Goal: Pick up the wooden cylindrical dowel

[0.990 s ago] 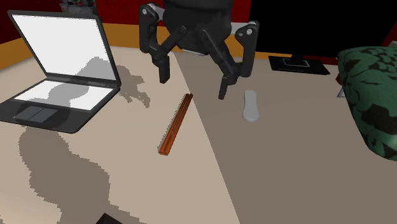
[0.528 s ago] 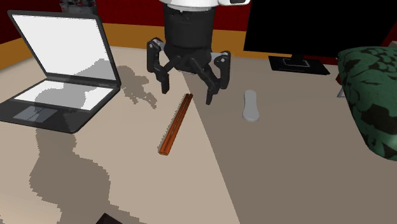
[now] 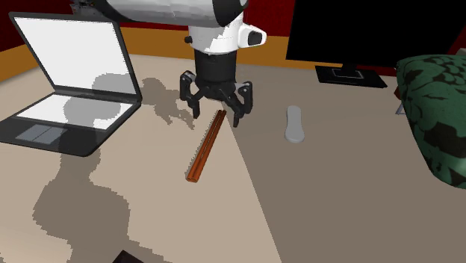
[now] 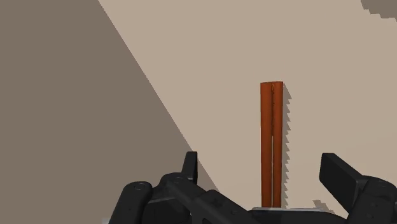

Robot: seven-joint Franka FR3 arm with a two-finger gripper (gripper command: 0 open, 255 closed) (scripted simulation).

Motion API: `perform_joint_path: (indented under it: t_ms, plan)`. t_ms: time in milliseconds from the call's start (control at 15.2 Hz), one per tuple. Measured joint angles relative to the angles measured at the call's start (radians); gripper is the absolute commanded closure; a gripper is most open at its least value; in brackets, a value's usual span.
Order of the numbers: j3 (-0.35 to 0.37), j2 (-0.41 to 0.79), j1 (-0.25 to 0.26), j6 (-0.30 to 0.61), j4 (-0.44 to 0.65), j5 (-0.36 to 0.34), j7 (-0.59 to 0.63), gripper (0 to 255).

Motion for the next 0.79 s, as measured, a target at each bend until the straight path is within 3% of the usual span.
perform_joint_path:
  t_ms: [264,792]
  plan:
    - [0.005,0.159,0.033,0.055,0.099,-0.056,0.056,0]
    - [-0.022,0.481,0.108,0.064,0.399,-0.146,0.12,0]
